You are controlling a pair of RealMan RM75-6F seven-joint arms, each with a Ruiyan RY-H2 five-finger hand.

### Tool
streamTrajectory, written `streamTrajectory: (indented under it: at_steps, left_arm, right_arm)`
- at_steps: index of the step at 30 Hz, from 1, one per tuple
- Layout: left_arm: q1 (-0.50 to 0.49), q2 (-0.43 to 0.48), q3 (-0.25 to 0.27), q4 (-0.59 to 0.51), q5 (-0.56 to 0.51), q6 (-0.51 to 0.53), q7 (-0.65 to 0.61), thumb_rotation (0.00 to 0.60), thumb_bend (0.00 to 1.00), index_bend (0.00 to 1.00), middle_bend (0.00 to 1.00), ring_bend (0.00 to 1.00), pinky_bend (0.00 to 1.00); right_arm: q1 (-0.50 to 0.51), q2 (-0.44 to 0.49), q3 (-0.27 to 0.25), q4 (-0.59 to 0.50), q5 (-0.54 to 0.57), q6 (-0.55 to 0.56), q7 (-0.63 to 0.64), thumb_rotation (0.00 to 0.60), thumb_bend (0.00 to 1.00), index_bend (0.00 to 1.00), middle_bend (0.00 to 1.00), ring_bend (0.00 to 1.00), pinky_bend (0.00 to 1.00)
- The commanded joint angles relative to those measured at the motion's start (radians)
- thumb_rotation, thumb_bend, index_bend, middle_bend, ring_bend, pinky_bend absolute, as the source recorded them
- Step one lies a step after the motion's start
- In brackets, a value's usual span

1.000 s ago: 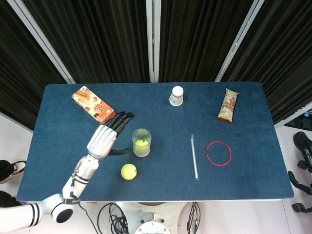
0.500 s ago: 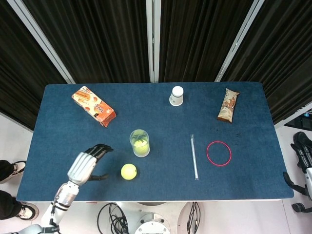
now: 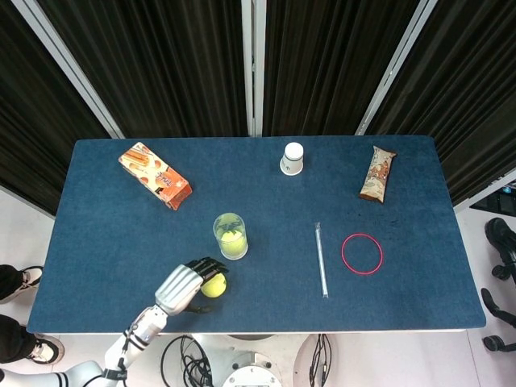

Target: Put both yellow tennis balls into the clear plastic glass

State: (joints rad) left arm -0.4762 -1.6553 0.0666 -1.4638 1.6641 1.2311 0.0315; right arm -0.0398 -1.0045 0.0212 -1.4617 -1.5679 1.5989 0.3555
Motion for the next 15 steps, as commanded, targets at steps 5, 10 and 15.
streamTrajectory:
  at_steps: [5,10,15]
  left_arm:
    - [-0.012,-0.047,-0.018,0.059,-0.013,-0.025,0.032,0.6,0.09,0.26,0.22,0.18,0.38]
    - [-0.017,-0.067,-0.017,0.099,-0.014,-0.039,0.066,0.6,0.11,0.31,0.23,0.19,0.39]
    - [-0.023,-0.091,-0.022,0.142,-0.019,-0.048,0.084,0.6,0.14,0.38,0.32,0.27,0.47]
  right_arm:
    - [0.002,0.003,-0.001,0.002,0.005,-0.01,0.008,0.6,0.31,0.0,0.0,0.0,0.0]
    - [0.003,0.003,0.001,0.01,0.013,-0.019,0.017,0.6,0.31,0.0,0.0,0.0,0.0]
    - [0.005,0.004,-0.001,0.01,0.013,-0.028,0.018,0.6,0.31,0.0,0.0,0.0,0.0]
